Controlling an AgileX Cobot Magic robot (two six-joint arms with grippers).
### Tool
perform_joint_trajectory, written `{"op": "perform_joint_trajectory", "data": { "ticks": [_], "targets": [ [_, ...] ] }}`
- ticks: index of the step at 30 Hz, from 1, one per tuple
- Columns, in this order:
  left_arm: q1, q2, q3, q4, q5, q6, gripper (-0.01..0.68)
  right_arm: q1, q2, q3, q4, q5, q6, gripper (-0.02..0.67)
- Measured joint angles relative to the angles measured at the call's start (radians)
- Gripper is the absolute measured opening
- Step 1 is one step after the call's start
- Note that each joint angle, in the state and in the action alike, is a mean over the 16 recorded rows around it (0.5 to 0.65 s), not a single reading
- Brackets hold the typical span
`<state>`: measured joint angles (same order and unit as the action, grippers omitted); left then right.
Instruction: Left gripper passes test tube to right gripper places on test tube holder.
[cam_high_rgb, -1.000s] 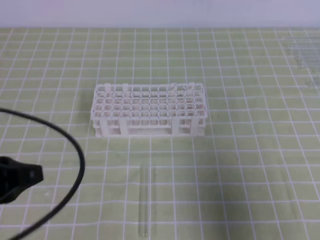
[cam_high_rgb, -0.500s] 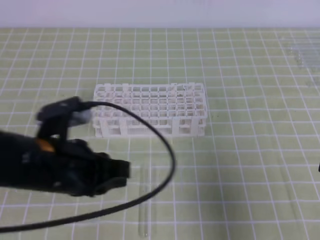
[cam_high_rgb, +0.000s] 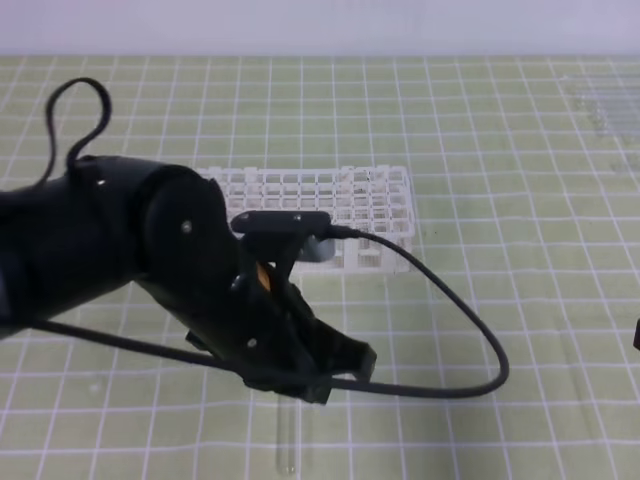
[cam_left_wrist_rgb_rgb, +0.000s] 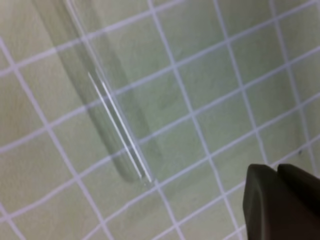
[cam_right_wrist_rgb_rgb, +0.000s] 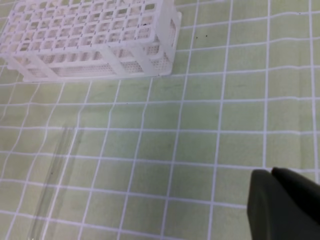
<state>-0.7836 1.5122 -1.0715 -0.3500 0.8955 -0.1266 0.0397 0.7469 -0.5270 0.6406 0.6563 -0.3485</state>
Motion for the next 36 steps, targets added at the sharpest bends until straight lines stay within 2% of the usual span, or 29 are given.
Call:
{"op": "perform_joint_trajectory", "data": {
  "ticks": [11, 16, 26, 36],
  "targets": [
    [-0.01, 0.096, -0.04, 0.02, 0.017, 0.037, 0.306, 0.0, 0.0, 0.0, 0.0, -0.017, -0.005, -0.018],
    [-0.01, 0.122, -0.041, 0.074, 0.004, -0.007, 0.377, 0.0, 0.0, 0.0, 0.0, -0.026, -0.006, -0.018],
    [-0.01, 0.186, -0.041, 0.165, 0.018, -0.111, 0.383, 0.0, 0.0, 0.007, 0.002, -0.038, -0.006, -0.018],
    [-0.011, 0.217, -0.041, 0.169, 0.013, -0.14, 0.381, 0.0, 0.0, 0.011, 0.008, -0.044, -0.006, -0.018]
  ]
}}
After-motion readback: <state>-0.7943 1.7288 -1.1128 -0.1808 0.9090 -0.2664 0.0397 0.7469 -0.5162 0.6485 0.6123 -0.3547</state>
